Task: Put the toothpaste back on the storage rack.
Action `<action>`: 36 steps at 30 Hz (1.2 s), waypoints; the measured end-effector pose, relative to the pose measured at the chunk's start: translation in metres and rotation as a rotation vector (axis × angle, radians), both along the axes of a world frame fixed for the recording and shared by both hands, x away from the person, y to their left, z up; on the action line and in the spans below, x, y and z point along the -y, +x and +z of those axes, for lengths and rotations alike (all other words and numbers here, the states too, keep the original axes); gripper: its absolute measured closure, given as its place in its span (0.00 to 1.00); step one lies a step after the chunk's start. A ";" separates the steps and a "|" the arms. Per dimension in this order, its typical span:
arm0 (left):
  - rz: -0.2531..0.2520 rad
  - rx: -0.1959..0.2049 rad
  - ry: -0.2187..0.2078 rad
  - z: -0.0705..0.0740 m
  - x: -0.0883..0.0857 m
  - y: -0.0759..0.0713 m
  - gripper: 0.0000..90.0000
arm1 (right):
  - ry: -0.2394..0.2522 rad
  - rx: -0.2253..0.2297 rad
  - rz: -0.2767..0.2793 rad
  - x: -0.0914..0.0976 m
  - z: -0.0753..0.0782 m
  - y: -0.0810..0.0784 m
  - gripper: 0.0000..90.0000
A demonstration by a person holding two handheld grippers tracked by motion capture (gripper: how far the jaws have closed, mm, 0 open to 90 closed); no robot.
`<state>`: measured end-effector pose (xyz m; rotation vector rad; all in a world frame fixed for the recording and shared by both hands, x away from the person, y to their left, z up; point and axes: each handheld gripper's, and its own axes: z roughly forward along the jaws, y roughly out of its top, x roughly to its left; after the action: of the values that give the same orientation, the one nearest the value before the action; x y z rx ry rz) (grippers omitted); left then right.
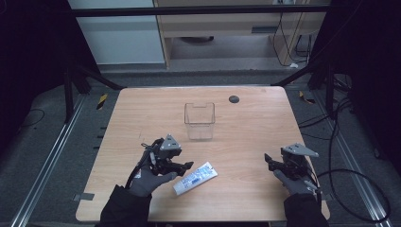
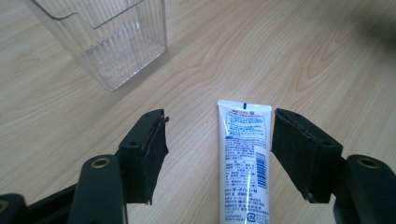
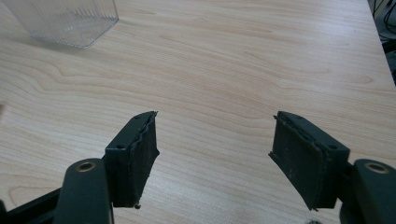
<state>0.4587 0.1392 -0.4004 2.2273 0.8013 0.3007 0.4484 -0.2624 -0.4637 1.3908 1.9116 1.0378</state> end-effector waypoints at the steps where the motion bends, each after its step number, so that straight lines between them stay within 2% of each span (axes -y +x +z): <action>1: -0.004 -0.004 0.002 -0.001 0.002 0.001 0.38 | -0.001 0.001 -0.001 0.000 0.000 0.000 0.34; 7: -0.029 -0.021 0.017 -0.004 0.012 0.003 0.38 | -0.007 0.021 -0.019 -0.002 0.004 -0.001 0.38; 13: -0.059 -0.046 0.048 -0.010 0.023 0.006 0.37 | -0.012 0.023 -0.031 -0.001 0.005 -0.001 0.40; 17: -0.086 -0.062 0.084 -0.011 0.030 0.007 0.37 | -0.012 0.023 -0.022 -0.002 0.005 -0.001 0.41; 22: -0.102 -0.076 0.110 -0.013 0.035 0.009 0.37 | -0.010 0.017 -0.013 -0.002 0.005 -0.001 0.41; 31: -0.139 -0.108 0.159 -0.024 0.045 0.012 0.36 | -0.015 0.015 -0.001 -0.002 0.004 -0.001 0.42; 36: -0.146 -0.141 0.190 -0.033 0.050 0.016 0.35 | -0.015 0.011 0.003 -0.002 0.004 -0.001 0.42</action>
<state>0.4744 0.0894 -0.4331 2.4941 0.7035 0.1555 0.4478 -0.2608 -0.4598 1.3716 1.9107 1.0287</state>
